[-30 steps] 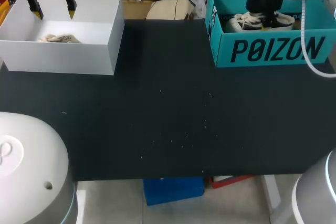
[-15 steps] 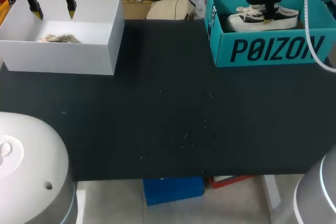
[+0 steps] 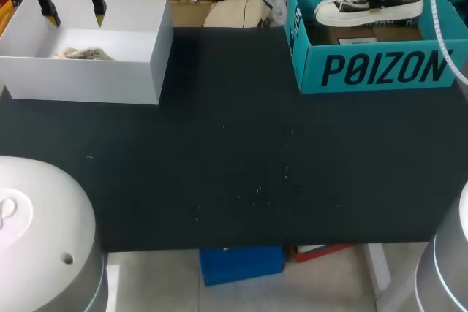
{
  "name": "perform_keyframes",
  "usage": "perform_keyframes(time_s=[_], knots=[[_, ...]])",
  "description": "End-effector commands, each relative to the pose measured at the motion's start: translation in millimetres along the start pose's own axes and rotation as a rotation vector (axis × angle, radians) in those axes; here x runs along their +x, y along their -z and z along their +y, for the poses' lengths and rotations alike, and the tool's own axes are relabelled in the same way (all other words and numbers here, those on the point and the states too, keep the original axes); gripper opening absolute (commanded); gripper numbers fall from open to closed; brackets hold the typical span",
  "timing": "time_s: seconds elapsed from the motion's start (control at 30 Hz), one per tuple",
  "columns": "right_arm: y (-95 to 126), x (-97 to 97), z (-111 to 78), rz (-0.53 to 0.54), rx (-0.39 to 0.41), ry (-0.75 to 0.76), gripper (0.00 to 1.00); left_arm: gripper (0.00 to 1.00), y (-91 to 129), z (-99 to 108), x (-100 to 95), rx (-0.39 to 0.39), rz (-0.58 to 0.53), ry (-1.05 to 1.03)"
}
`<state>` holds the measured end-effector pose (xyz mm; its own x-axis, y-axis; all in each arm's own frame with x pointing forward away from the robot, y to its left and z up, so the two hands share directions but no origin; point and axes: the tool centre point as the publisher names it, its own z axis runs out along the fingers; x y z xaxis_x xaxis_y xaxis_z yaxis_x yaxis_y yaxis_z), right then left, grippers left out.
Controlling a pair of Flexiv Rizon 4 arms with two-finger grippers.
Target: Take the shoe out of the shoebox, open the shoe tongue, remove and reinsert the insole, then place the shoe into the shoebox
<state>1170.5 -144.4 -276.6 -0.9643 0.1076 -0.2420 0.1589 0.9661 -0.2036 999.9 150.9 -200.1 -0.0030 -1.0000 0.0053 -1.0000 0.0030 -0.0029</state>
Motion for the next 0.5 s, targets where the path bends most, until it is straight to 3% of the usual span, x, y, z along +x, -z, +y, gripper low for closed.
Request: perform_keyframes(time_s=[0.03,0.23,0.5], knots=[[71,20.6,-13.4,-0.117,0.009,0.017,0.00,1.00,0,0,0.2,-0.002,-0.002,0.001],[111,24.2,-21.7,-0.116,0.047,-0.023,0.00,1.00,0,0,0.2,-0.002,-0.002,0.001],[173,54.0,-1.5,-0.152,0.076,-0.016,0.00,1.00,0,0,0.2,-0.002,-0.002,0.001]])
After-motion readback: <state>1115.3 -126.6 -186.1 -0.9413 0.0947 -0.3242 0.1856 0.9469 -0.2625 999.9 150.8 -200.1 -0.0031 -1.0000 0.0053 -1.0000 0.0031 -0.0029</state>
